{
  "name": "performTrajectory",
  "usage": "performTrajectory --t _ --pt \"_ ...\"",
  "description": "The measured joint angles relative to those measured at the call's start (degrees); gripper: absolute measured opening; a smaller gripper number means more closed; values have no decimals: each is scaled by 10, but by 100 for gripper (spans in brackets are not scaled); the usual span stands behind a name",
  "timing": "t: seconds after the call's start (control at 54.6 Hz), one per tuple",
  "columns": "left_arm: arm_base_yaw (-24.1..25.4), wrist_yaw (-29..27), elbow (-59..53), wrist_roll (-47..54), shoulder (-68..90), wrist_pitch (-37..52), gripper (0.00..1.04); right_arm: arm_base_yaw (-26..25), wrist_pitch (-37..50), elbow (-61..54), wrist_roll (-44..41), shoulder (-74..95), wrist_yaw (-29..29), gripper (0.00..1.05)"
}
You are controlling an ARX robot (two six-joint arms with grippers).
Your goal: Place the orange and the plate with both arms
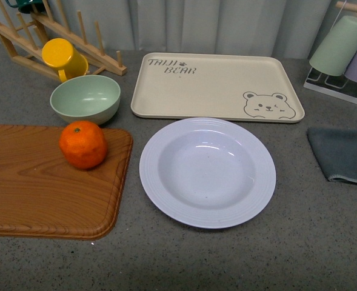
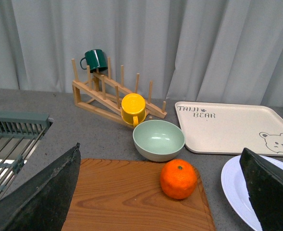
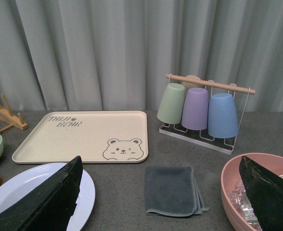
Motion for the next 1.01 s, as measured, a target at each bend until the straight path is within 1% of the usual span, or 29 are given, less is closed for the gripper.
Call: performTrajectory --t 0.898,0.916,0.934,0.953,0.971,0.989,1.008 --pt "0 0 0 0 0 0 98 0 0 0 0 0 0 96" --pt "-1 -6 0 -1 1 -1 98 0 0 0 0 0 0 96" --pt "-11 -37 3 -12 8 -10 98 0 0 0 0 0 0 96" --pt "-25 -76 10 -19 19 -29 98 0 0 0 0 0 0 96" --pt "-41 -138 17 -38 38 -47 98 0 0 0 0 0 0 96" --pt "-47 -161 21 -46 49 -53 98 0 0 0 0 0 0 96" --pt "-56 -204 24 -61 71 -56 98 0 0 0 0 0 0 96"
